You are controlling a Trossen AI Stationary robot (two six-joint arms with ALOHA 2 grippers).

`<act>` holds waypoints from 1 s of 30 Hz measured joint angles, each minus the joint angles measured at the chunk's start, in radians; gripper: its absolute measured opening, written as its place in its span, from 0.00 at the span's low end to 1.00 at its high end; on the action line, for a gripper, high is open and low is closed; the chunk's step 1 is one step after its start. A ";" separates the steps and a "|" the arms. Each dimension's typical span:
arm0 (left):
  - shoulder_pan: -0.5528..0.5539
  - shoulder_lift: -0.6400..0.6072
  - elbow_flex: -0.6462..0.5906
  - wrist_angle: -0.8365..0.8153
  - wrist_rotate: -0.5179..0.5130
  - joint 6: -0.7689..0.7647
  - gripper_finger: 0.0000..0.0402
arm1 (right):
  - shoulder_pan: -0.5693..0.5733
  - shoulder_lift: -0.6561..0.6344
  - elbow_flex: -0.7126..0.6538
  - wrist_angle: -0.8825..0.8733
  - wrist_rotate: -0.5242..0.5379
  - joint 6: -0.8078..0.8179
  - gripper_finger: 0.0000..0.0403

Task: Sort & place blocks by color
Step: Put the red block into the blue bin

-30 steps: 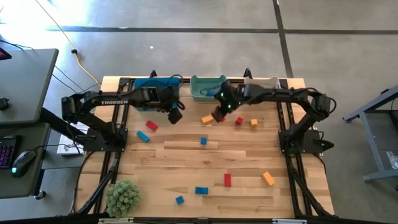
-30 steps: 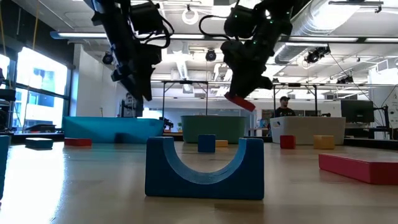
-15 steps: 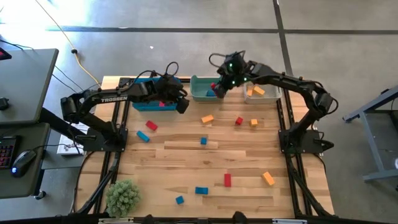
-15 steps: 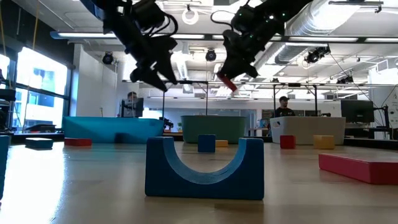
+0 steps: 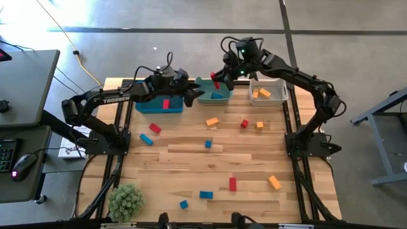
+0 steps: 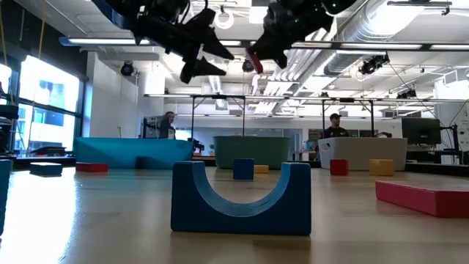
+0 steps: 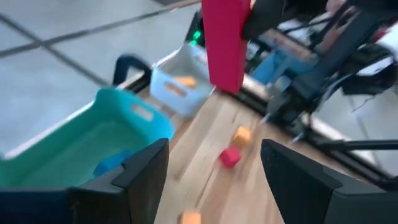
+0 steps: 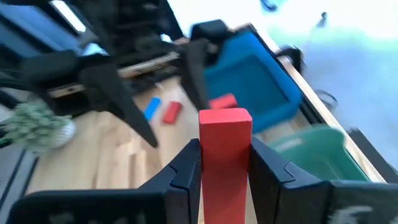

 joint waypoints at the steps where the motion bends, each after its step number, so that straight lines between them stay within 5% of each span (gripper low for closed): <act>1: 0.004 0.000 0.000 0.019 0.017 0.000 0.61 | 0.000 0.000 0.008 0.004 -0.015 -0.006 0.19; 16: 0.010 0.000 0.000 0.198 0.208 0.016 0.61 | 0.023 0.000 0.036 0.096 -0.262 -0.007 0.18; 30: 0.010 0.000 0.000 0.253 0.257 -0.024 0.61 | 0.083 0.000 0.036 0.128 -0.204 -0.002 0.19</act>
